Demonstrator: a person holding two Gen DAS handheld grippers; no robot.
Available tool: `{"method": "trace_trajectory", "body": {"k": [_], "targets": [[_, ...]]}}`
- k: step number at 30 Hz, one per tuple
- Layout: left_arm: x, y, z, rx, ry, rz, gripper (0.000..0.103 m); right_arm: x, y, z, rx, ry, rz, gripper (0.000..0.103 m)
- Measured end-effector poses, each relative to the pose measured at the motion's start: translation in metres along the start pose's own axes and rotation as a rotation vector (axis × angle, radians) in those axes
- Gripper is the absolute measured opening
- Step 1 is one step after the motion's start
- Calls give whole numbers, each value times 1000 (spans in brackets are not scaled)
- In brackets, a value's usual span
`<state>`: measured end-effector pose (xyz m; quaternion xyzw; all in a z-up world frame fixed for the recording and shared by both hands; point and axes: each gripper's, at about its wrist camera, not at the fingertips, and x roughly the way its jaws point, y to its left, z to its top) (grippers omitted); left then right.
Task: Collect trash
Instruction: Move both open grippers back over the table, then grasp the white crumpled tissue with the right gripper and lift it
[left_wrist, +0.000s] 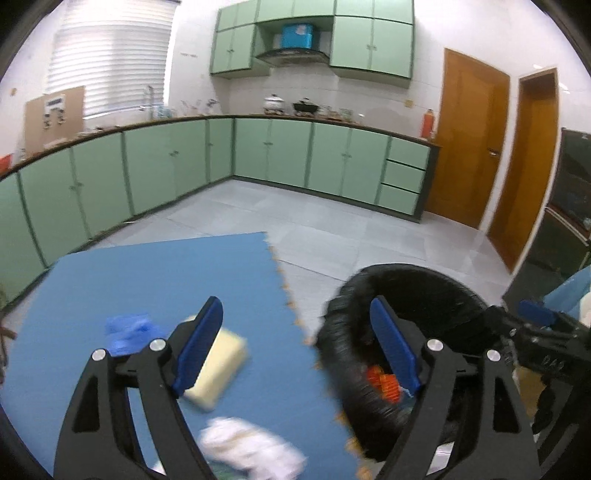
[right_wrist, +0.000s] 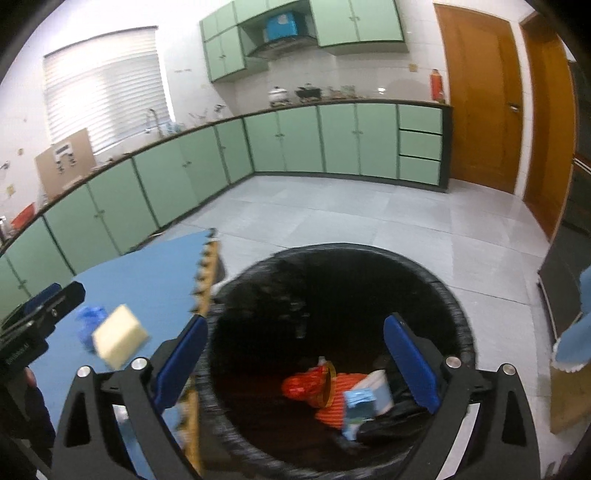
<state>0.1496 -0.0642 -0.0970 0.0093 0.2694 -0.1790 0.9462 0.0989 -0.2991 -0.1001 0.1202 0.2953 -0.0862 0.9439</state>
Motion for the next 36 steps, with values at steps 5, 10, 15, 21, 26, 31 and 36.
{"method": "trace_trajectory", "body": {"k": [5, 10, 15, 21, 26, 31, 36], "targets": [[-35, 44, -13, -7, -13, 93, 80, -11, 37, -13, -19, -21, 57, 94], [-62, 81, -32, -21, -9, 171, 79, -15, 78, -33, -61, -39, 115, 94], [-77, 110, -52, -56, 11, 230, 79, -13, 115, -51, -111, -21, 189, 94], [-79, 132, -75, -79, 43, 268, 77, -5, 153, -74, -184, 20, 248, 90], [-77, 143, -83, -90, 60, 279, 76, 8, 163, -88, -208, 65, 260, 83], [-74, 145, -89, -98, 72, 284, 76, 24, 173, -100, -237, 115, 279, 80], [-68, 148, -92, -110, 82, 286, 76, 41, 181, -109, -259, 155, 284, 74]]}}
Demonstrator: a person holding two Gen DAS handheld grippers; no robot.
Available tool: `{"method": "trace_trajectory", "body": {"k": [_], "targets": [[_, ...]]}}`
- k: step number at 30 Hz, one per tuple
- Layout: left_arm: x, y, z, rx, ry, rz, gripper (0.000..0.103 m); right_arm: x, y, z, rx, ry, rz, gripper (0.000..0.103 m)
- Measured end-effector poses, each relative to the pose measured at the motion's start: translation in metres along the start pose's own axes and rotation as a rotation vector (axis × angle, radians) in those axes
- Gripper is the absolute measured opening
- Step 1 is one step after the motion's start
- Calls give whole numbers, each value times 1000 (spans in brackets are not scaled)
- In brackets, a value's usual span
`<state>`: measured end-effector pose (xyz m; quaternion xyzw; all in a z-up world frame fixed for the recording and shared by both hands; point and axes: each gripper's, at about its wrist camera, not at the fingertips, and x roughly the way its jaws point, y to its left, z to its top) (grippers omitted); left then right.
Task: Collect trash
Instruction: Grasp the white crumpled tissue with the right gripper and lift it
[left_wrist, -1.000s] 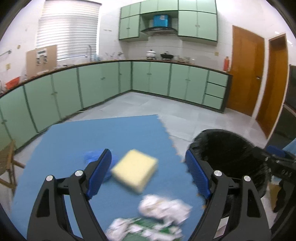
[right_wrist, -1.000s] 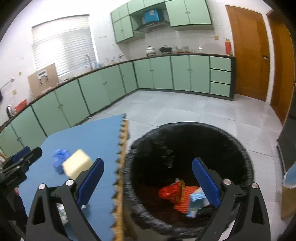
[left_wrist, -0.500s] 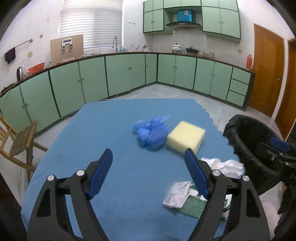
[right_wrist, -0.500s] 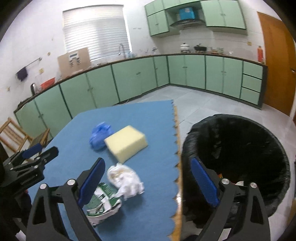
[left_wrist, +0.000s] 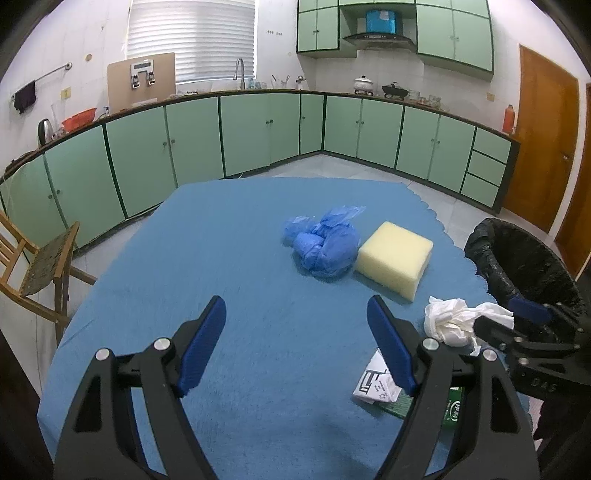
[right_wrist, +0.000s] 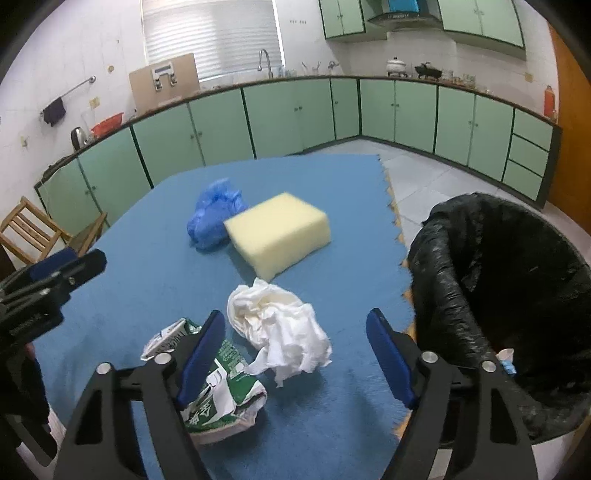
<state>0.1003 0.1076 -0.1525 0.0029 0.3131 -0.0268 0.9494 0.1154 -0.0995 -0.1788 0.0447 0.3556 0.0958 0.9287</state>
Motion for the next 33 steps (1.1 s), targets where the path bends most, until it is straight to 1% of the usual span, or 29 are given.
{"method": "trace_trajectory", "body": {"k": [5, 7, 9, 16, 18, 22, 24, 25, 33], "targets": [[5, 1, -2, 3, 10, 1, 76, 16, 0, -3, -4, 43, 19, 61], [7, 2, -3, 1, 15, 2, 76, 21, 1, -5, -7, 62, 29, 49], [8, 2, -4, -5, 20, 2, 76, 23, 1, -5, -8, 74, 48, 43], [10, -2, -7, -4, 29, -7, 76, 18, 2, -4, -18, 66, 90, 20], [9, -5, -8, -1, 31, -12, 76, 13, -1, -2, -13, 49, 89, 19], [8, -13, -11, 3, 36, -28, 76, -3, -12, 5, 14, 1, 71, 18], [7, -18, -12, 3, 39, -39, 76, -11, -18, 8, 22, -12, 63, 15], [6, -22, -14, 4, 40, -47, 76, -15, -22, 8, 26, -19, 56, 15], [-3, -56, -28, 44, 48, -106, 76, -33, -40, -2, 44, -26, 38, 14]]}}
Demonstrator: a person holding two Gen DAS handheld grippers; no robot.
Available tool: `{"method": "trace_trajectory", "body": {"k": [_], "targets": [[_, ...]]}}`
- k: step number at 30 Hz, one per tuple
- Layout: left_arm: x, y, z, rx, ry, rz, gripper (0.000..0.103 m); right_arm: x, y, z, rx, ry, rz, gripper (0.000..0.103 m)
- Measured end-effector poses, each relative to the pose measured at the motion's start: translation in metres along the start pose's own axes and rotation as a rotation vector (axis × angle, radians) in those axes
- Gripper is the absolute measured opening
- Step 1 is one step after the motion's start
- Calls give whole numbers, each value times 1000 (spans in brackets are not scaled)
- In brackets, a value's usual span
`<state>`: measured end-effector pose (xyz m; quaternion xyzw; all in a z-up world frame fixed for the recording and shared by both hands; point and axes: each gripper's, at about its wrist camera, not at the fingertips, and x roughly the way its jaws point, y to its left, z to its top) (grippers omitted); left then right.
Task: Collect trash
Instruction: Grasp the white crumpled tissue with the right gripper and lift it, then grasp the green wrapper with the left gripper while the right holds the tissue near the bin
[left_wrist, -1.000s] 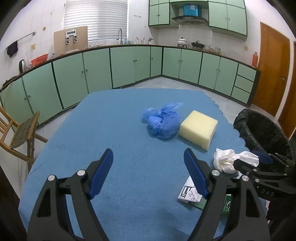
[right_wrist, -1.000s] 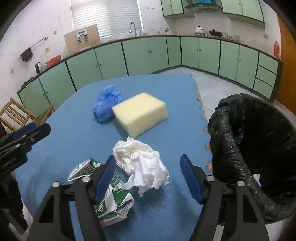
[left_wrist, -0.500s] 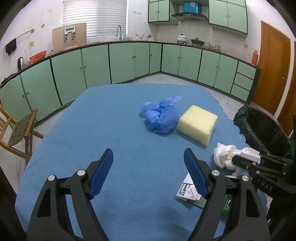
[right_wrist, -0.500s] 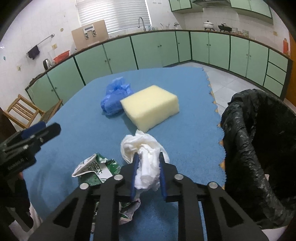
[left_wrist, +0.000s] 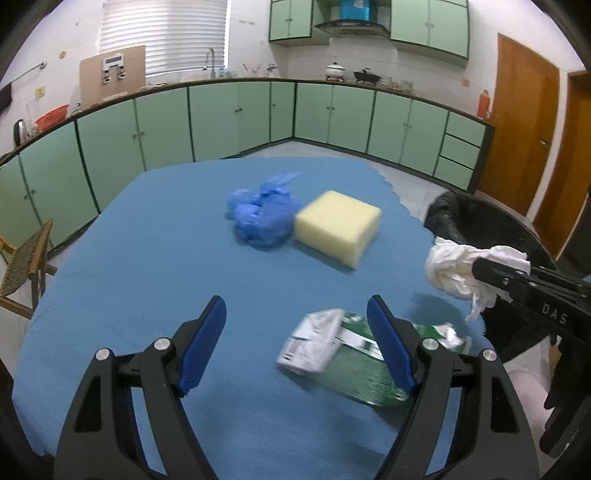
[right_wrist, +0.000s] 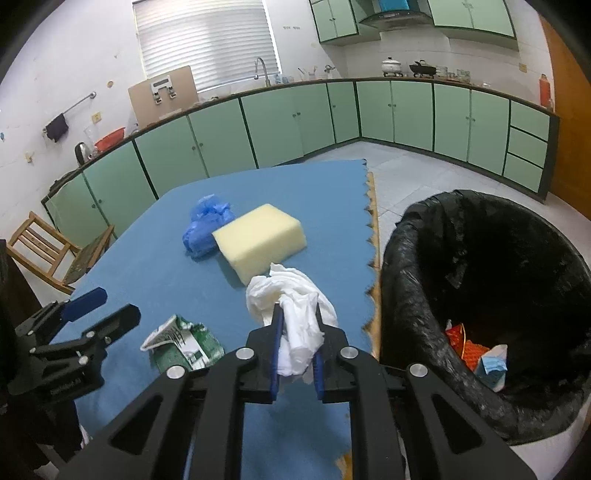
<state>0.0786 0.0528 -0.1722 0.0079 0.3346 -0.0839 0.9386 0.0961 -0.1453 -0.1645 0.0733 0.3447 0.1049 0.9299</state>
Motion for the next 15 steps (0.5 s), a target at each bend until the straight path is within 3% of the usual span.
{"method": "trace_trajectory", "body": {"k": [15], "targets": [[-14, -51, -20, 61, 6, -102, 76, -32, -21, -10, 43, -34, -37, 13]]}}
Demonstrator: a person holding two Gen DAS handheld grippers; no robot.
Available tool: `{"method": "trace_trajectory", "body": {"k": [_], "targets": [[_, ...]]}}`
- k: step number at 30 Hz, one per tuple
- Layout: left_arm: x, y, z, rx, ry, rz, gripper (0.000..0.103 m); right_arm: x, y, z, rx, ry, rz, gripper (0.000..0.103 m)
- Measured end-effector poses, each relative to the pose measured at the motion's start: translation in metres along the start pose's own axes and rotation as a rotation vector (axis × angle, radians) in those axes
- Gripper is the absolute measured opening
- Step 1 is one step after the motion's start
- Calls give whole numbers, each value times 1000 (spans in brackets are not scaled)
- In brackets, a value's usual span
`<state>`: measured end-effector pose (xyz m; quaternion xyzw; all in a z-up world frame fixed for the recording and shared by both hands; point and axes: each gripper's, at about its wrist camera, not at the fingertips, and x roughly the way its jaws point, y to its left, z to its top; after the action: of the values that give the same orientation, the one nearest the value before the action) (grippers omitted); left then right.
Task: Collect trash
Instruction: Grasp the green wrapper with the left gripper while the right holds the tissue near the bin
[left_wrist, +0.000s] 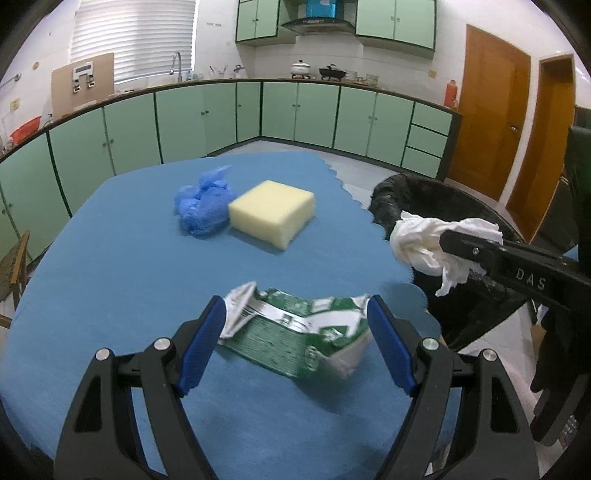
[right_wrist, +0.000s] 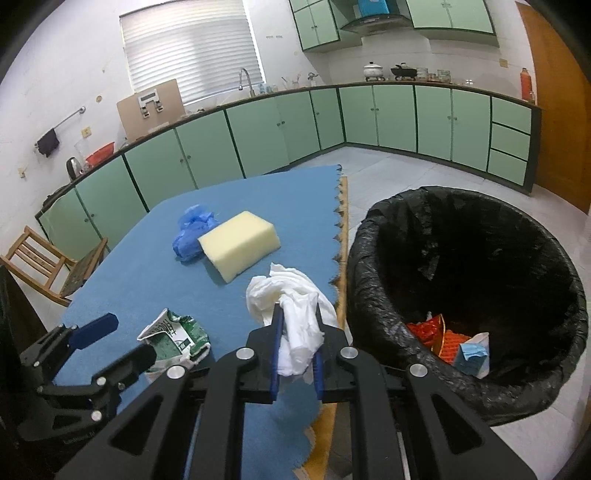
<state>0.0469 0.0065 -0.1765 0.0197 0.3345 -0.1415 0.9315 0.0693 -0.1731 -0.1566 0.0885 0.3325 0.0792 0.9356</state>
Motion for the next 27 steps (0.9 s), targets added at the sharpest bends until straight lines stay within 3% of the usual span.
{"method": "trace_trajectory", "body": {"k": [14, 21, 26, 27], "targets": [[15, -23, -18, 76, 28, 5, 74, -10, -2, -7, 24, 7, -13, 13], [36, -19, -21, 90, 53, 55, 64, -8, -3, -5, 26, 9, -12, 14], [42, -18, -17, 95, 53, 57, 47, -5, -4, -2, 26, 16, -14, 14], [42, -19, -16, 99, 49, 51, 36, -4, -5, -1, 28, 17, -13, 14]]}}
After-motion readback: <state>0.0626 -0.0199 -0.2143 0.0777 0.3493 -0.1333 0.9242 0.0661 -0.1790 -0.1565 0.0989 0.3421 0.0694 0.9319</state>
